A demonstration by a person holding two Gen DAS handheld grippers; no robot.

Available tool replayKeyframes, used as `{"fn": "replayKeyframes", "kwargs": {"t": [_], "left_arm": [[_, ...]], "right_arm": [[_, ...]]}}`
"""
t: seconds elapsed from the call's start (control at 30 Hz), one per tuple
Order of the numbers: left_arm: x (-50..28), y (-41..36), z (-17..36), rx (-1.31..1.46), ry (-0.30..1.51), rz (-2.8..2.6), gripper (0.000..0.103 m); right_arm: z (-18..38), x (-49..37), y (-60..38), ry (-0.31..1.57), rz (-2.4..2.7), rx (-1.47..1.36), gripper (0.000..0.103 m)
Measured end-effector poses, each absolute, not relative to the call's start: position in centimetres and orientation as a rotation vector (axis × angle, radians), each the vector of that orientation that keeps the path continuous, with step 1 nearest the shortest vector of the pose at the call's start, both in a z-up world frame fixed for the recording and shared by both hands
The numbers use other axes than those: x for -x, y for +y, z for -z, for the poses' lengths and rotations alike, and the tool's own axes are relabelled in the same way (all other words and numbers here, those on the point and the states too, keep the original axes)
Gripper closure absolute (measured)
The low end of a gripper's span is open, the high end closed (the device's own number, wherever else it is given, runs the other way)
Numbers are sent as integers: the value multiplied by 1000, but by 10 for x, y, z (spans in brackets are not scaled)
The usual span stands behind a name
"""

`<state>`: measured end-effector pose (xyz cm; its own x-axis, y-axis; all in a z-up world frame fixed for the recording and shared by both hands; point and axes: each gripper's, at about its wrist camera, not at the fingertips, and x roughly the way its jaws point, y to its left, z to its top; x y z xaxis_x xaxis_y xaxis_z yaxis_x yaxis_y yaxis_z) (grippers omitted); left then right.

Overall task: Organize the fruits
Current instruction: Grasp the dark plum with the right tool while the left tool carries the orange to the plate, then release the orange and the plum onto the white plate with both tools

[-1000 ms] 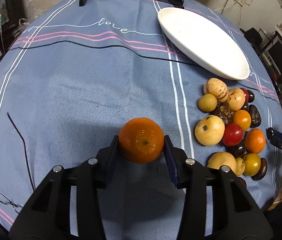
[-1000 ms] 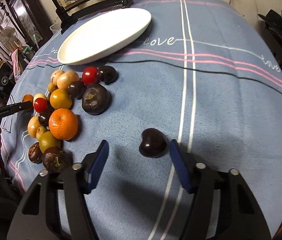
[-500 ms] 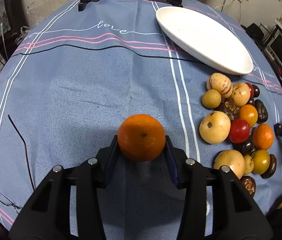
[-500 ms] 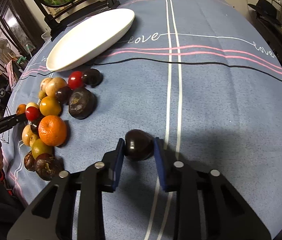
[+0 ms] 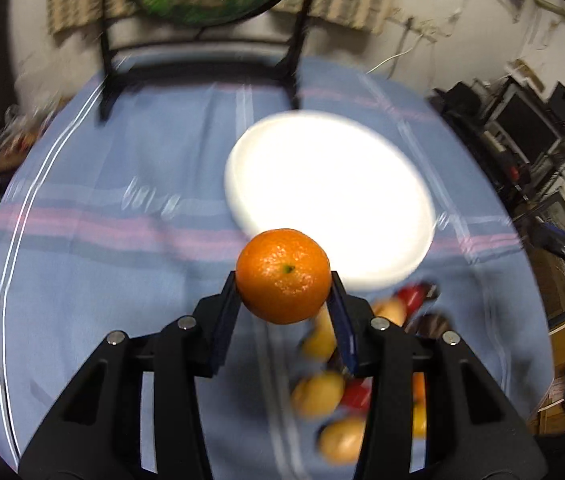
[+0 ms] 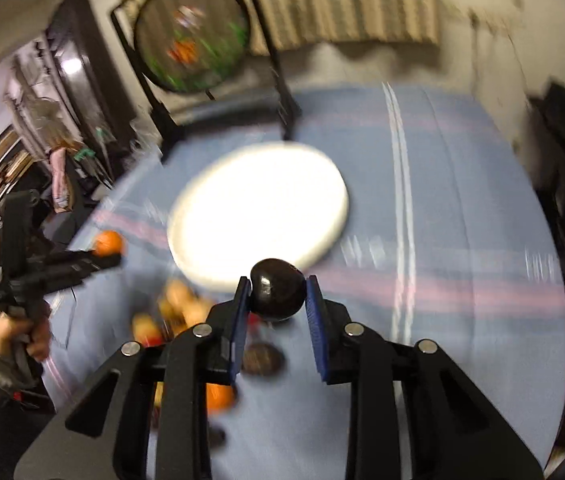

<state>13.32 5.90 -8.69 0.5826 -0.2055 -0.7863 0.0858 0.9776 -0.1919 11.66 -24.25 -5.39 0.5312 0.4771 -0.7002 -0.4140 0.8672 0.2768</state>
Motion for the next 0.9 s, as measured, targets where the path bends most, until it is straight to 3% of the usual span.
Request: {"fn": "replayKeyframes", "kwargs": {"t": [0.1,0.43,0.6,0.63,0.73,0.9], "left_arm": [[-166,37,84,98,918,205,59],[-245,29,147,65,1042,176,59],[-270,28,166,49,1070,165,58],[-273,28,168,50,1070,157,56],[-273,30,163,70,1042,139,44],[-249,47,120,103,952,93,37]], "right_arm": [[51,-156,-210,840,-570,-36,75],[139,-234,-161,1001,-591,34,75],[154,-255,-153,1028,-591,44,74],[154,-254,-154,1034,-593,31,71],[154,-253,-160,1032,-569,-1,35],[104,-233,-178,876,-557,-4,35]]}}
